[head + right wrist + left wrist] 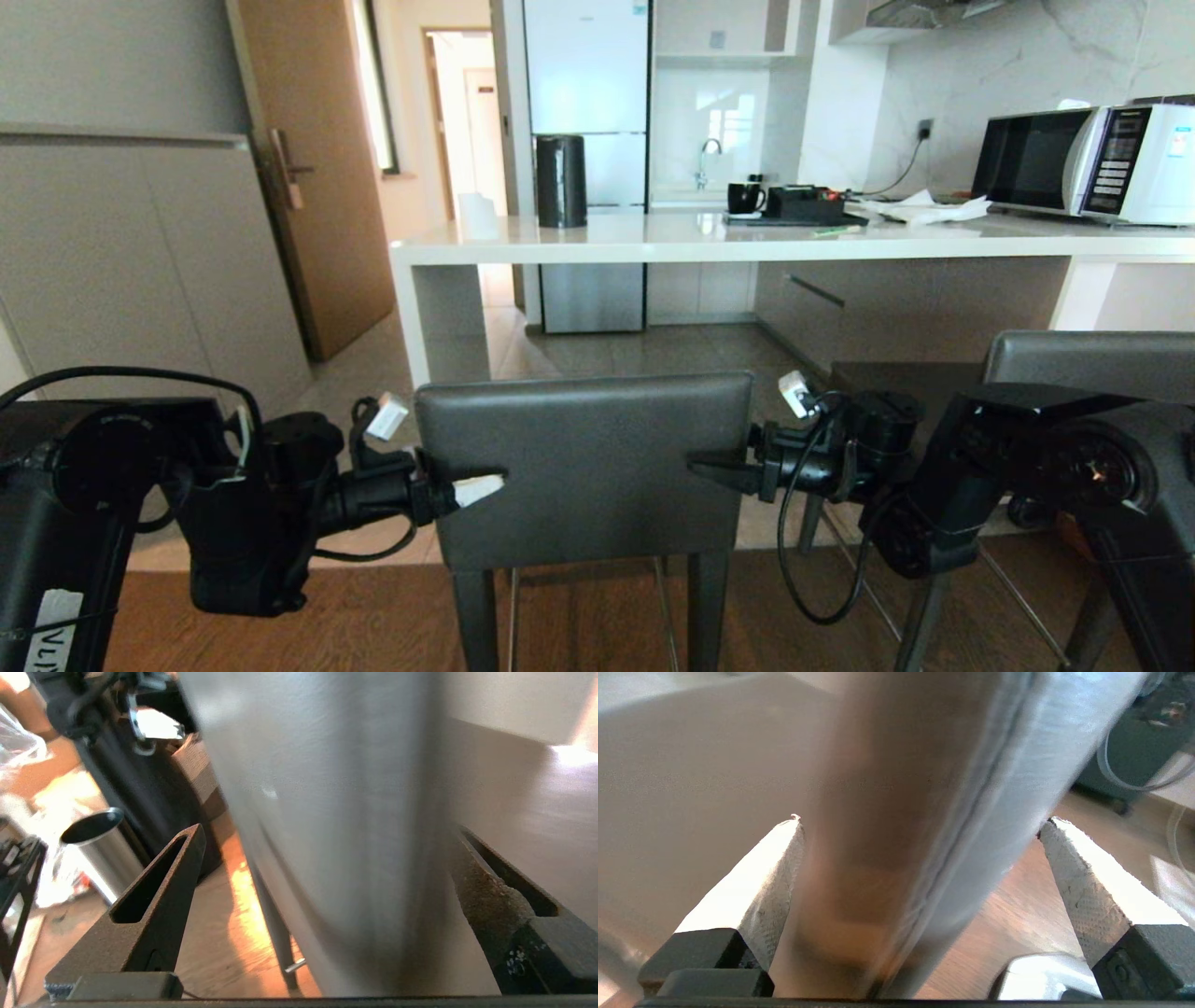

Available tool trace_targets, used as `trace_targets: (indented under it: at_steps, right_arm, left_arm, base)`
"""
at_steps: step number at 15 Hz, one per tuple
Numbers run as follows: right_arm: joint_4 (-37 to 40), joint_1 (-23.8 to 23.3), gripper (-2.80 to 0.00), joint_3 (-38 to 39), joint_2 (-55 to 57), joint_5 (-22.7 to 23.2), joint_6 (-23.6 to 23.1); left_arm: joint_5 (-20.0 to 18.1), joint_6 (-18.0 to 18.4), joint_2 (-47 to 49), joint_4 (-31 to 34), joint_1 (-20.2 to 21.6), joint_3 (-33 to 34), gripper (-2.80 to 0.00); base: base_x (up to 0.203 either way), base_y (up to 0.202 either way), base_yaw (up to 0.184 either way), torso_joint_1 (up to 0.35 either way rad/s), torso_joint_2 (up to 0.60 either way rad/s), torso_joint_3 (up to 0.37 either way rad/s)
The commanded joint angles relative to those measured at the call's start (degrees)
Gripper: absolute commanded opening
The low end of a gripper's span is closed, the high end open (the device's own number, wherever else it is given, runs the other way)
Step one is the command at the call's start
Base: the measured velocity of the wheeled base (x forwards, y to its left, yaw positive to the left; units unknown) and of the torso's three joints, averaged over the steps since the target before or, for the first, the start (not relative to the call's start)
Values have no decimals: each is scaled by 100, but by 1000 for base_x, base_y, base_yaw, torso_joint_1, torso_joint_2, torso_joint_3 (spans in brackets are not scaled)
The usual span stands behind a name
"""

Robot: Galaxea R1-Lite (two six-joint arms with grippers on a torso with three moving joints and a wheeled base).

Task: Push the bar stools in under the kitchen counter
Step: Pull the gray chair out from under the dining table

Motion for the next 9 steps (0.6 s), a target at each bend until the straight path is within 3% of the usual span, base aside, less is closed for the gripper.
trace_targets:
  at_steps: [1, 5, 9]
  right_arm:
    - [-42, -150, 0, 193, -166, 46, 12]
    - [-165, -398, 0, 1163, -346, 238, -104]
    - [-169, -687, 0, 2252, -1101, 403, -411]
  left_arm:
    - [-27, -12, -80, -43, 46, 95, 0]
    - [-152, 1, -332, -43, 270, 590, 0]
    - [-500, 505, -887, -43, 812, 1669, 0]
  base:
    - [0, 0, 0, 0, 0, 0]
    - [0, 0, 0, 0, 0, 0]
    - [0, 0, 0, 0, 0, 0]
